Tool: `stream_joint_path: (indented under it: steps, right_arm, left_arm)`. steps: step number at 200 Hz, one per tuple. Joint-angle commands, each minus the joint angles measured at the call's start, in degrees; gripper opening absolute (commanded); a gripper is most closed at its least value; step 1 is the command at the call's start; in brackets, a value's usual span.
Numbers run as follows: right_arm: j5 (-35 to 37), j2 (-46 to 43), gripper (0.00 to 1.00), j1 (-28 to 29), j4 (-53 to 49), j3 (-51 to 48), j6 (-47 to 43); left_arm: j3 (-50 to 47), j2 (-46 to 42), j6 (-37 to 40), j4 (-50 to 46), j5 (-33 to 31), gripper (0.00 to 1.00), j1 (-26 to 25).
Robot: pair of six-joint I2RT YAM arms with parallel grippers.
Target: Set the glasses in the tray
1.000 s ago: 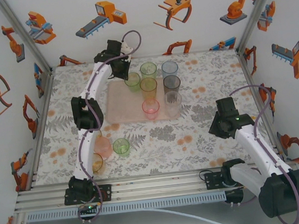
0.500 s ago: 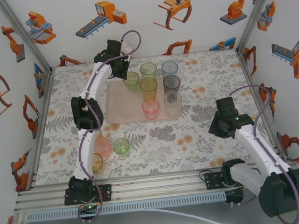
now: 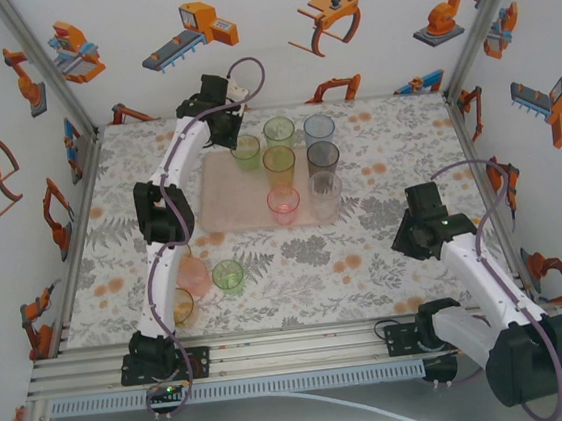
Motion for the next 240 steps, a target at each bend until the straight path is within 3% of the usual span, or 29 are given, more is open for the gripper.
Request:
stream_joint_path:
  steps: [1,101,240]
  right_arm:
    - [0.30,0.26,0.34,-0.27,1.05,-0.51,0.63]
    - [0.29,0.66,0.34,-0.27,1.43,-0.51,0.61]
    - [-0.06,2.09,0.34,-0.27,3.36,-0.04,0.26]
  left_arm:
    - [1.40,-0.38,0.67,-0.20,-0.42,0.21,0.12]
    - [1.79,-1.38,0.75,0.32,-0.97,0.36,0.09]
    - [0.96,-11.81,1.58,-3.50,-3.62,0.43,0.53]
